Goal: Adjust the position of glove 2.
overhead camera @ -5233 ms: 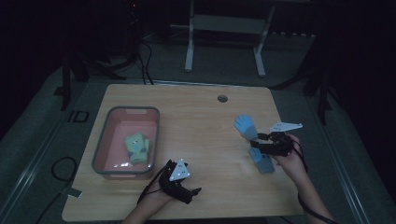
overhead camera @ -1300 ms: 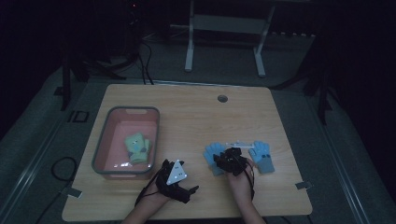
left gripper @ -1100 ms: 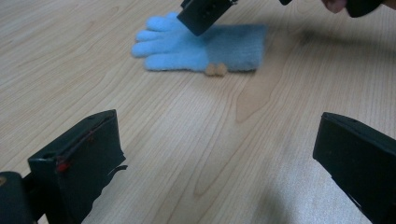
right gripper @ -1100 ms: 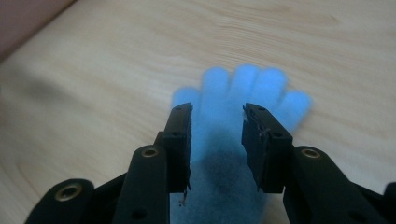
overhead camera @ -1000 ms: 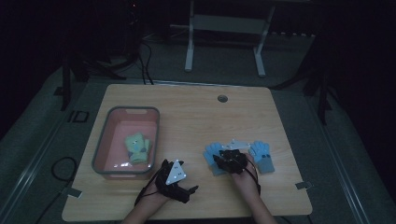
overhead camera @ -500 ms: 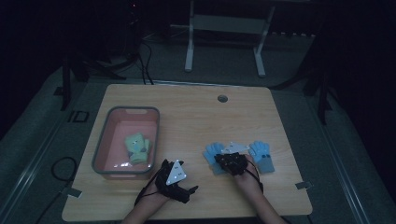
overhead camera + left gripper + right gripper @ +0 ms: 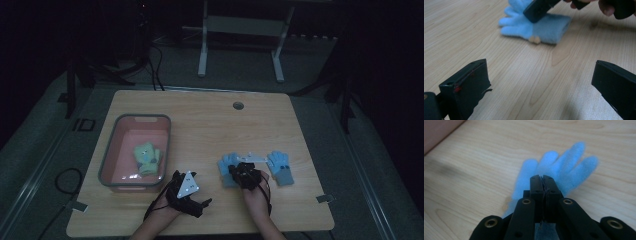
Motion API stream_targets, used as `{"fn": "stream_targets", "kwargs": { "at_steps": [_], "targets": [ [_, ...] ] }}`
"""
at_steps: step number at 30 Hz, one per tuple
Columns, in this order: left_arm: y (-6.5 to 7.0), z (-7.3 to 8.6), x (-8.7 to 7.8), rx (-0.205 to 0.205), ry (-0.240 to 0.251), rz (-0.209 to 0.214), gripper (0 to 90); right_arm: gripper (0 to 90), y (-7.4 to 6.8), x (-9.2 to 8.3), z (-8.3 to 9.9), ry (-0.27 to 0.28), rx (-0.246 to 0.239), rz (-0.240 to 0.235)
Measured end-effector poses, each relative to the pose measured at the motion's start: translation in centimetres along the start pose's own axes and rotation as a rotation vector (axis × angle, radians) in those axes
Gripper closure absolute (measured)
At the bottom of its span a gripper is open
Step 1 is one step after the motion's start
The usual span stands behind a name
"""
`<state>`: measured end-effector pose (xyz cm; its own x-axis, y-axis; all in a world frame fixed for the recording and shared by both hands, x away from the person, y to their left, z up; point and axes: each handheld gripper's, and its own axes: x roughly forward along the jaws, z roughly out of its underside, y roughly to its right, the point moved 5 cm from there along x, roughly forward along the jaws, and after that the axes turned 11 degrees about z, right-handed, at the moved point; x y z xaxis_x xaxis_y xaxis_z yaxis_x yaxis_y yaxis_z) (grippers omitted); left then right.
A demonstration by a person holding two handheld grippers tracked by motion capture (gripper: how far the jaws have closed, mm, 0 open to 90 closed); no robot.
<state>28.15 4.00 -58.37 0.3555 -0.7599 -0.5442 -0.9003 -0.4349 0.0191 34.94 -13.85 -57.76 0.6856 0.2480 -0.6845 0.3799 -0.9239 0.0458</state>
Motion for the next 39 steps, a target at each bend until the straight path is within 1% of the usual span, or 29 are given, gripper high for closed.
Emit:
{"fn": "stream_targets", "kwargs": {
  "at_steps": [1, 3, 5, 6, 8, 9, 10, 13, 14, 16, 17, 18, 19, 21, 23, 25, 26, 29, 30, 31, 33, 35, 36, 37, 39],
  "targets": [
    [0.0, 0.0, 0.0, 0.0, 0.0, 0.001, 1.6, 86.7, -0.1, 0.2, 0.2, -0.003, -0.015, 0.012],
    [0.1, 0.0, 0.0, 0.002, -0.002, 0.0, 1.6, 81.6, -0.2, 0.7, 0.5, -0.016, -0.035, 0.006],
    [0.0, 0.0, -0.1, 0.002, -0.004, -0.001, 1.6, 71.1, -0.2, 0.7, 0.6, 0.001, -0.038, 0.001],
    [0.0, 0.0, -0.1, 0.0, -0.001, 0.0, 1.6, 66.2, -0.3, 0.7, 0.6, 0.005, -0.058, -0.003],
    [0.0, 0.0, -0.1, 0.0, 0.0, -0.001, 1.6, 64.2, -0.3, 0.8, 0.6, 0.02, -0.091, 0.001],
    [0.0, 0.0, -0.1, 0.0, 0.0, -0.002, 1.5, 61.7, -0.3, 0.8, 0.6, 0.024, -0.105, -0.016],
    [0.0, 0.0, -0.1, -0.001, 0.0, 0.0, 1.6, 61.6, -0.3, 0.8, 0.7, 0.029, -0.12, -0.026],
    [0.0, 0.1, 0.0, -0.001, -0.004, 0.001, 1.5, 61.5, -0.1, 0.7, 0.7, 0.028, -0.12, -0.023],
    [0.0, 0.1, 0.0, -0.002, -0.003, 0.003, 1.5, 60.6, 0.5, 0.3, 0.4, 0.029, -0.084, -0.046],
    [0.0, 0.1, 0.0, -0.001, -0.004, 0.004, 1.5, 58.7, 0.7, -0.1, 0.1, 0.033, -0.094, -0.06],
    [0.0, 0.1, 0.0, 0.0, -0.003, 0.004, 1.6, 58.7, 0.9, -0.5, -0.1, 0.043, -0.109, -0.064],
    [0.0, 0.1, 0.0, -0.001, -0.002, 0.005, 1.6, 57.9, 0.9, -0.5, -0.1, 0.043, -0.109, -0.064],
    [0.0, 0.1, 0.0, 0.0, -0.003, 0.005, 1.6, 55.0, 1.4, -1.0, -0.3, 0.05, -0.142, -0.057],
    [0.0, 0.1, 0.1, -0.004, -0.007, 0.005, 1.6, 55.5, 2.1, -1.4, -0.6, 0.051, -0.15, -0.063],
    [0.0, 0.1, 0.1, -0.005, -0.008, 0.007, 1.5, 55.3, 2.7, -1.8, -0.8, 0.058, -0.162, -0.085],
    [0.0, 0.1, 0.1, -0.002, -0.01, 0.009, 1.6, 55.4, 3.4, -2.2, -0.9, 0.063, -0.187, -0.077],
    [0.0, 0.1, 0.1, -0.002, -0.01, 0.01, 1.6, 55.4, 3.8, -2.4, -1.0, 0.066, -0.193, -0.082],
    [-0.1, 0.1, 0.1, -0.004, -0.008, 0.01, 1.6, 55.4, 4.9, -2.9, -1.4, 0.071, -0.197, -0.066],
    [-0.1, 0.1, 0.1, -0.005, -0.008, 0.01, 1.6, 55.4, 4.9, -2.9, -1.4, 0.071, -0.197, -0.066],
    [-0.1, 0.1, 0.1, -0.004, -0.008, 0.01, 1.6, 56.1, 5.7, -3.2, -1.6, 0.076, -0.188, -0.069],
    [0.0, 0.1, 0.2, -0.005, -0.008, 0.011, 1.6, 56.8, 6.4, -3.4, -1.6, 0.088, -0.191, -0.063],
    [0.0, 0.1, 0.2, -0.001, -0.012, 0.007, 1.5, 57.1, 7.0, -3.6, -1.5, 0.1, -0.199, -0.064],
    [-0.1, 0.2, 0.2, 0.0, -0.013, 0.007, 1.5, 57.1, 7.0, -3.6, -1.5, 0.1, -0.199, -0.064],
    [-0.1, 0.2, 0.2, -0.001, -0.014, 0.009, 1.6, 57.5, 7.6, -3.8, -1.3, 0.108, -0.192, -0.061],
    [-0.1, 0.2, 0.3, -0.001, -0.016, 0.01, 1.6, 57.7, 8.3, -3.9, -0.8, 0.112, -0.188, -0.054]
  ]
}}
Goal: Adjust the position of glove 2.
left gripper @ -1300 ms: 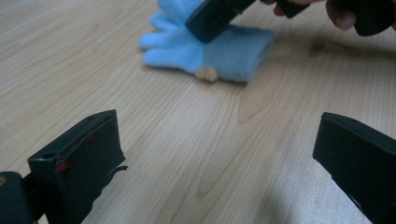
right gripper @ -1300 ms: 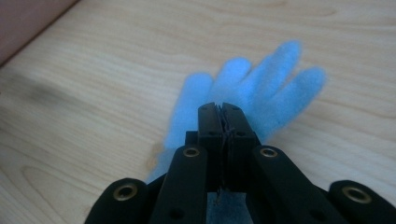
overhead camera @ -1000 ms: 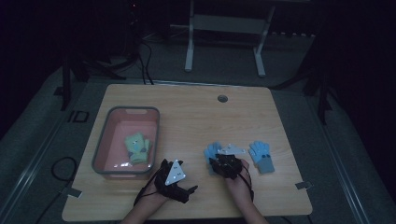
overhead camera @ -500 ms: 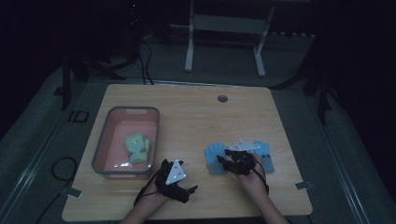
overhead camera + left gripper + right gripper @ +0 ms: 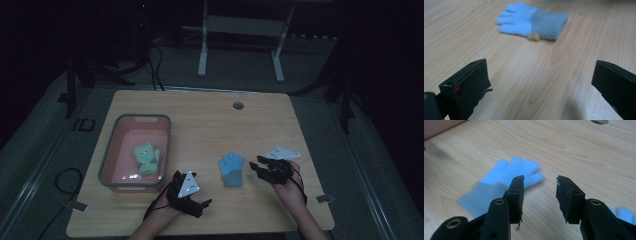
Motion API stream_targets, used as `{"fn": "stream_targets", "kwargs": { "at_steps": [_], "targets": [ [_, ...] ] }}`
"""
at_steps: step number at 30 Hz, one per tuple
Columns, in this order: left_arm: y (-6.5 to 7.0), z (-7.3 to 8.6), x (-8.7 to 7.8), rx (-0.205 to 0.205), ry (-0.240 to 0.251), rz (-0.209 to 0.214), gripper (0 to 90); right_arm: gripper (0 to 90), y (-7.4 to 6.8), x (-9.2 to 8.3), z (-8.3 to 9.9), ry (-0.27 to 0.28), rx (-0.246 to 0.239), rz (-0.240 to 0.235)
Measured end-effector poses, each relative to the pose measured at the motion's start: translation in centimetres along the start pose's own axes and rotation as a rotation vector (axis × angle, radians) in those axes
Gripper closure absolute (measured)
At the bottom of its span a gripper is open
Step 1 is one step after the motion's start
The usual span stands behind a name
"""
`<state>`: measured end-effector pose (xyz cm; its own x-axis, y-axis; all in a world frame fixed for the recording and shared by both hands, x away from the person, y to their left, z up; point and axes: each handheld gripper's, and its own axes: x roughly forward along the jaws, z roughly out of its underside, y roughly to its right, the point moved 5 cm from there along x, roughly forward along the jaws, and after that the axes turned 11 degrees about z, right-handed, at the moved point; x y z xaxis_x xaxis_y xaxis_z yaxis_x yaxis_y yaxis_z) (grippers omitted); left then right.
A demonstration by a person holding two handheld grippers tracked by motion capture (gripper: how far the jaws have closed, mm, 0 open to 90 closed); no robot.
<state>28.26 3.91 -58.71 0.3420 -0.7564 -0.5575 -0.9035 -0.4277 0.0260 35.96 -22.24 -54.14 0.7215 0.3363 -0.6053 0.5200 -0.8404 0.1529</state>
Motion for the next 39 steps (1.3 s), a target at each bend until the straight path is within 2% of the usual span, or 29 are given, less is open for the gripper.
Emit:
{"fn": "stream_targets", "kwargs": {
  "at_steps": [4, 6, 8, 9, 13, 14, 16, 20, 23, 29, 31, 33, 36, 39],
  "targets": [
    [0.0, 0.0, 0.0, -0.003, 0.0, 0.0, 1.5, 58.1, 0.9, -0.2, 0.6, -0.008, 0.013, 0.004],
    [0.0, 0.1, 0.0, -0.003, -0.001, 0.002, 1.6, 59.8, 2.4, -0.6, 1.0, -0.009, 0.014, 0.016],
    [-0.1, 0.1, 0.0, -0.003, -0.002, 0.001, 1.6, 60.0, 2.8, -0.7, 1.0, -0.008, 0.013, 0.025],
    [-0.1, 0.1, 0.1, -0.005, -0.002, 0.002, 1.5, 60.0, 4.0, -1.1, 1.2, -0.01, 0.02, 0.044],
    [-0.1, 0.2, 0.1, -0.005, -0.004, 0.003, 1.5, 60.2, 6.1, -1.8, 1.4, 0.0, 0.054, 0.06],
    [-0.1, 0.2, 0.1, -0.005, -0.004, 0.003, 1.6, 60.2, 6.1, -1.8, 1.4, 0.0, 0.054, 0.06],
    [-0.1, 0.2, 0.2, -0.005, -0.004, 0.004, 1.5, 61.8, 7.8, -2.1, 1.8, -0.01, 0.061, 0.074],
    [0.0, 0.2, 0.2, -0.004, -0.007, 0.01, 1.6, 61.7, 9.4, -1.9, 2.9, -0.052, 0.097, 0.079],
    [0.0, 0.2, 0.3, -0.004, -0.007, 0.012, 1.5, 61.1, 9.5, -1.4, 3.9, -0.072, 0.119, 0.065],
    [0.0, 0.2, 0.2, -0.001, -0.007, 0.017, 1.5, 59.1, 9.3, -0.1, 5.3, -0.107, 0.104, 0.067],
    [0.0, 0.2, 0.2, -0.002, -0.006, 0.017, 1.6, 58.9, 9.1, 0.5, 6.3, -0.142, 0.07, 0.072],
    [0.0, 0.2, 0.2, -0.001, -0.006, 0.017, 1.6, 59.0, 9.0, 0.7, 6.6, -0.138, 0.055, 0.077],
    [0.0, 0.2, 0.3, 0.005, -0.011, 0.012, 1.5, 78.2, 8.9, 0.6, 6.8, -0.119, 0.109, 0.08],
    [0.0, 0.2, 0.2, 0.004, -0.008, 0.013, 1.6, 83.7, 8.2, 0.6, 6.7, -0.117, 0.098, 0.131]
  ]
}}
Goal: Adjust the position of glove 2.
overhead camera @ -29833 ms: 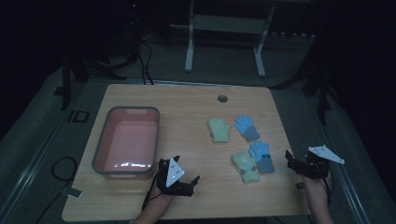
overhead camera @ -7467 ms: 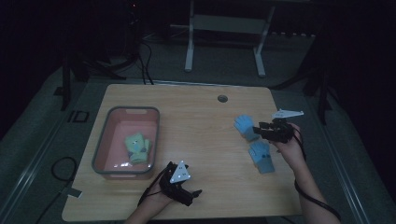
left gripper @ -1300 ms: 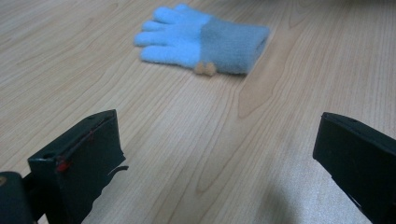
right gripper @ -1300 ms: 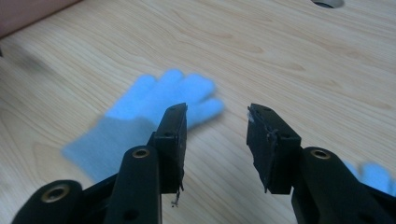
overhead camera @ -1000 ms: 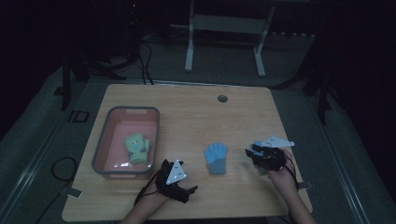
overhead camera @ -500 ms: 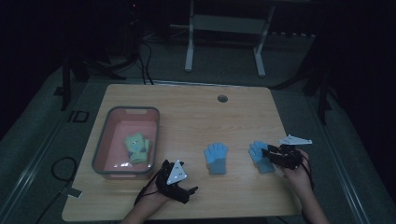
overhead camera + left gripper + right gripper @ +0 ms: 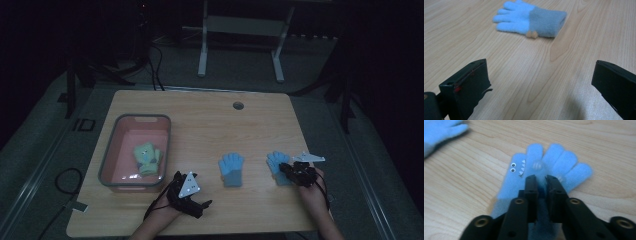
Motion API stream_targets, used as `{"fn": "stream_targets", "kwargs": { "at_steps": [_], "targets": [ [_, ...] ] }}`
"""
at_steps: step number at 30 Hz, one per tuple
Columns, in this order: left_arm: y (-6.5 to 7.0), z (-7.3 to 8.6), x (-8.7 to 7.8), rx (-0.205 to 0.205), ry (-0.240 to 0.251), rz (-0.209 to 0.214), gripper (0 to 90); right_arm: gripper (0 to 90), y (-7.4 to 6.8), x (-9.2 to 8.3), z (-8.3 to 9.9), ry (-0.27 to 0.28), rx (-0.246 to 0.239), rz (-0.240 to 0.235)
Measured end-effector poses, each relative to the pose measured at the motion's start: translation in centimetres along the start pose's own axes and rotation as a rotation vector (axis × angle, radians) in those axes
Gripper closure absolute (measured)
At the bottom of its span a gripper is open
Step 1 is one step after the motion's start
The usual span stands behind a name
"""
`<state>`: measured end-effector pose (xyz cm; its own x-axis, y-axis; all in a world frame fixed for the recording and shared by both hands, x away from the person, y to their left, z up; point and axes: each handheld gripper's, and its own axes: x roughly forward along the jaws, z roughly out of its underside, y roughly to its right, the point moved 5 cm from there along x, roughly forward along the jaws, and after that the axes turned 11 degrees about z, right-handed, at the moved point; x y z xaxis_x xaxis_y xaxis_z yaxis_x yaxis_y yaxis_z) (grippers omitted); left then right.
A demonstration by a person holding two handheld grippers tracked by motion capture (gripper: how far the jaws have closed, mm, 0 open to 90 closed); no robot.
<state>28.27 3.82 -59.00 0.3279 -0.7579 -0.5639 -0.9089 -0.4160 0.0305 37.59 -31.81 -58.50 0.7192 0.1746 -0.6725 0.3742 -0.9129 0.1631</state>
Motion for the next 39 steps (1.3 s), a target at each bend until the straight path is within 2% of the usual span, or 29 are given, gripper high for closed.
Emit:
{"fn": "stream_targets", "kwargs": {
  "at_steps": [2, 3, 5, 7, 9, 10, 12, 15, 20, 24, 25, 26, 28, 30, 37, 39],
  "targets": [
    [0.0, 0.0, 0.0, -0.002, 0.002, 0.002, 1.5, 85.0, -0.3, -0.1, -0.2, -0.003, 0.006, 0.025],
    [0.0, 0.0, 0.0, -0.003, 0.004, 0.002, 1.6, 85.4, -0.4, -0.2, -0.3, -0.005, 0.024, 0.032],
    [0.0, 0.0, -0.1, -0.003, 0.004, 0.001, 1.6, 85.8, -0.4, -0.3, -0.4, -0.005, 0.038, 0.033],
    [0.0, 0.0, -0.1, -0.005, 0.005, -0.001, 1.6, 86.1, -1.0, -1.1, -1.1, 0.003, 0.076, 0.068],
    [0.0, 0.0, -0.1, -0.005, 0.004, -0.002, 1.5, 86.2, -1.3, -1.4, -1.4, 0.006, 0.08, 0.075],
    [0.0, 0.0, -0.1, -0.006, 0.005, -0.005, 1.6, 86.2, -2.0, -2.0, -1.9, 0.019, 0.092, 0.088],
    [0.0, 0.0, -0.1, -0.006, 0.005, -0.005, 1.6, 86.2, -2.3, -2.1, -2.1, 0.021, 0.099, 0.085],
    [0.0, -0.1, -0.2, -0.005, 0.008, -0.006, 1.6, 86.3, -3.5, -2.8, -2.6, 0.027, 0.152, 0.091],
    [0.0, -0.1, -0.2, -0.003, 0.008, -0.004, 1.5, 86.3, -4.9, -3.1, -2.8, 0.016, 0.148, 0.076],
    [0.1, -0.1, -0.2, -0.004, 0.011, -0.003, 1.6, 86.1, -5.3, -2.0, -2.3, -0.01, 0.146, 0.043],
    [0.1, -0.1, -0.2, -0.006, 0.012, 0.0, 1.5, 85.7, -5.3, -1.7, -2.1, -0.022, 0.139, 0.051],
    [0.1, -0.1, -0.1, -0.006, 0.012, 0.001, 1.5, 85.1, -5.3, -1.4, -1.9, -0.031, 0.128, 0.064],
    [0.1, -0.1, -0.1, -0.003, 0.01, 0.004, 1.6, 81.9, -5.3, -0.7, -1.5, -0.056, 0.123, 0.059],
    [0.1, -0.1, -0.1, -0.002, 0.008, 0.004, 1.6, 75.0, -5.1, -0.3, -1.1, -0.067, 0.108, 0.067],
    [0.2, 0.0, 0.0, -0.002, 0.003, 0.009, 1.6, 66.3, -4.4, -0.5, -1.2, -0.061, 0.113, 0.021],
    [0.2, 0.0, 0.0, -0.003, 0.003, 0.008, 1.5, 65.4, -4.0, -0.9, -1.4, -0.043, 0.091, 0.019]
  ]
}}
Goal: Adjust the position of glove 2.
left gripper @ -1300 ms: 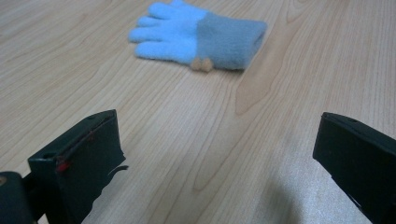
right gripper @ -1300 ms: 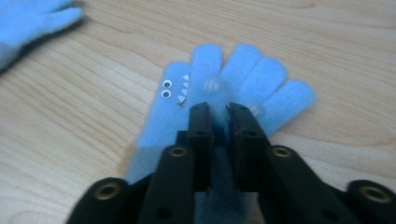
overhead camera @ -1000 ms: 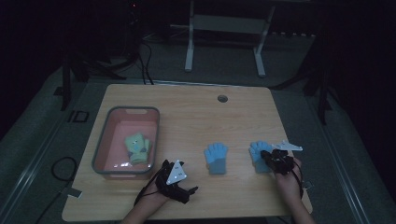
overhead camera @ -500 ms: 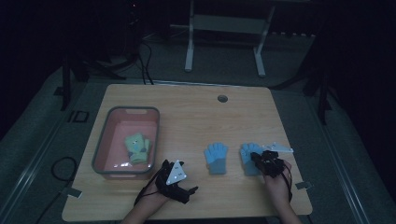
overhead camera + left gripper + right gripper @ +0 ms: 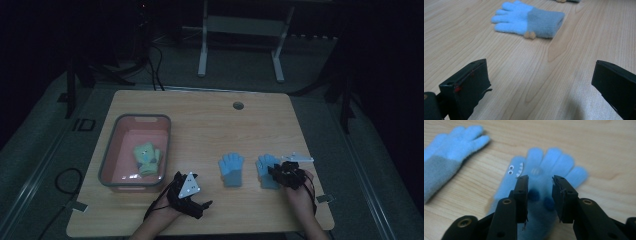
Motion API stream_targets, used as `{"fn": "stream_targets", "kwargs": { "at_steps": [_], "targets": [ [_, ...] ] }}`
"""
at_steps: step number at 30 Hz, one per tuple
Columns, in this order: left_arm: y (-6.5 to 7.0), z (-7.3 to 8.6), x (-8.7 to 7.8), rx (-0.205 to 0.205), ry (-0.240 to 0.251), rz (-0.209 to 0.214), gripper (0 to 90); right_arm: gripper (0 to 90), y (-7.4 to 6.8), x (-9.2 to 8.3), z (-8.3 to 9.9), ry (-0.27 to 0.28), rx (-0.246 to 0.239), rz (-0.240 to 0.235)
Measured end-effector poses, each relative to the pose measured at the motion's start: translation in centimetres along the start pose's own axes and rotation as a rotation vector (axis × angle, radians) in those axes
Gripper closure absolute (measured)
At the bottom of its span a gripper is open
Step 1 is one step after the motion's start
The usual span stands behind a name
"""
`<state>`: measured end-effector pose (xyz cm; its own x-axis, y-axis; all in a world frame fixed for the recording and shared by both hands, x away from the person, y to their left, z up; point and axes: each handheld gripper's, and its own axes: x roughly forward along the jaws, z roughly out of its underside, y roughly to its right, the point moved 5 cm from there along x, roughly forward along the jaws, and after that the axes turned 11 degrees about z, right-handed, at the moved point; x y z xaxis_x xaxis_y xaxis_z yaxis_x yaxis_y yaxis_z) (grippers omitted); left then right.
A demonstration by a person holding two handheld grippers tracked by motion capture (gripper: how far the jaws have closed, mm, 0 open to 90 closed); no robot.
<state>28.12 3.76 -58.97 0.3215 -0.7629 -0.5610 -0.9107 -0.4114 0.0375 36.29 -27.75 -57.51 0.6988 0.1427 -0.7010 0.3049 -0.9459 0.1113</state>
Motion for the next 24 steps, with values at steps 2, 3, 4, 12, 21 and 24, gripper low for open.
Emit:
{"fn": "stream_targets", "kwargs": {
  "at_steps": [2, 3, 4, 12, 21, 24],
  "targets": [
    [0.0, 0.0, 0.0, -0.001, -0.001, 0.0, 1.6, 65.1, 0.1, -0.2, -0.2, 0.015, -0.017, -0.025],
    [0.0, 0.0, 0.0, -0.003, -0.002, 0.0, 1.6, 62.4, 0.3, -0.5, -0.5, 0.026, -0.081, -0.055],
    [0.0, 0.0, 0.0, -0.002, -0.002, 0.0, 1.6, 62.3, 0.3, -0.5, -0.5, 0.021, -0.103, -0.066],
    [-0.1, 0.1, 0.1, -0.004, -0.006, 0.001, 1.6, 61.9, 0.3, -0.1, 0.0, 0.016, -0.2, -0.138],
    [-0.1, 0.2, 0.2, -0.008, -0.006, 0.003, 1.6, 71.4, 0.3, 0.5, 0.9, 0.022, -0.228, -0.142],
    [-0.1, 0.3, 0.3, -0.01, -0.012, 0.004, 1.6, 82.0, 0.0, 0.4, 0.9, 0.016, -0.227, -0.123]
  ]
}}
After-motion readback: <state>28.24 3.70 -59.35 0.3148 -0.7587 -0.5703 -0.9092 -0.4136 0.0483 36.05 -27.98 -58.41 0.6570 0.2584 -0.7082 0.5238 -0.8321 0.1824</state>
